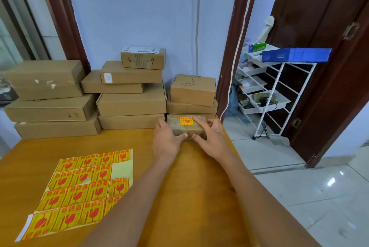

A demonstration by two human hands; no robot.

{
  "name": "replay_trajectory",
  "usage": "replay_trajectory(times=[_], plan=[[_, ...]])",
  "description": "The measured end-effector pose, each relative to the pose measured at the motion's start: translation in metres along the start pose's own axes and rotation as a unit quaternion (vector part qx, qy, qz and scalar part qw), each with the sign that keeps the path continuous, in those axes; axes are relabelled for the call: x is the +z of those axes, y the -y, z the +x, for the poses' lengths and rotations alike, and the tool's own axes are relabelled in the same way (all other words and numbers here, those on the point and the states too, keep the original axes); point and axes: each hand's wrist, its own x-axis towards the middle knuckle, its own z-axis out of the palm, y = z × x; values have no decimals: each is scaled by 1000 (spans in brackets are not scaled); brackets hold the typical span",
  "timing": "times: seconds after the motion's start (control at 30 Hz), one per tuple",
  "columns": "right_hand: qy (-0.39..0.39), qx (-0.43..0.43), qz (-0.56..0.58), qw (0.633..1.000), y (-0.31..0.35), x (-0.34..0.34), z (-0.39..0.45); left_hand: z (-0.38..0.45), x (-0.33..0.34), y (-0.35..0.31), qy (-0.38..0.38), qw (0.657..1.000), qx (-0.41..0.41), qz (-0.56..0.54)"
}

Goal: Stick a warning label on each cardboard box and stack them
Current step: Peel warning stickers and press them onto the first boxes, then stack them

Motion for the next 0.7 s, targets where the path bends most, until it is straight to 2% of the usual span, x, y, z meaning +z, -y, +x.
replay_trajectory(times=[0.17, 0.37, 0.57, 0.63, 0.7], plan=[[-44, 46, 61, 996, -6, 7, 15, 9, 13, 11, -42, 996, -47, -58], [-87, 62, 41, 993, -7, 16, 19, 11, 19, 13, -89, 995, -39, -24], [-88, 78, 31, 993, -5, 16, 21, 11, 19, 12, -97, 991, -66, -61], [-152, 105, 127, 975, -5, 9, 16, 10, 18, 13, -90, 992, -66, -58], [-239, 141, 225, 934, -4, -8, 15, 10, 17, 14, -85, 993, -64, -52]])
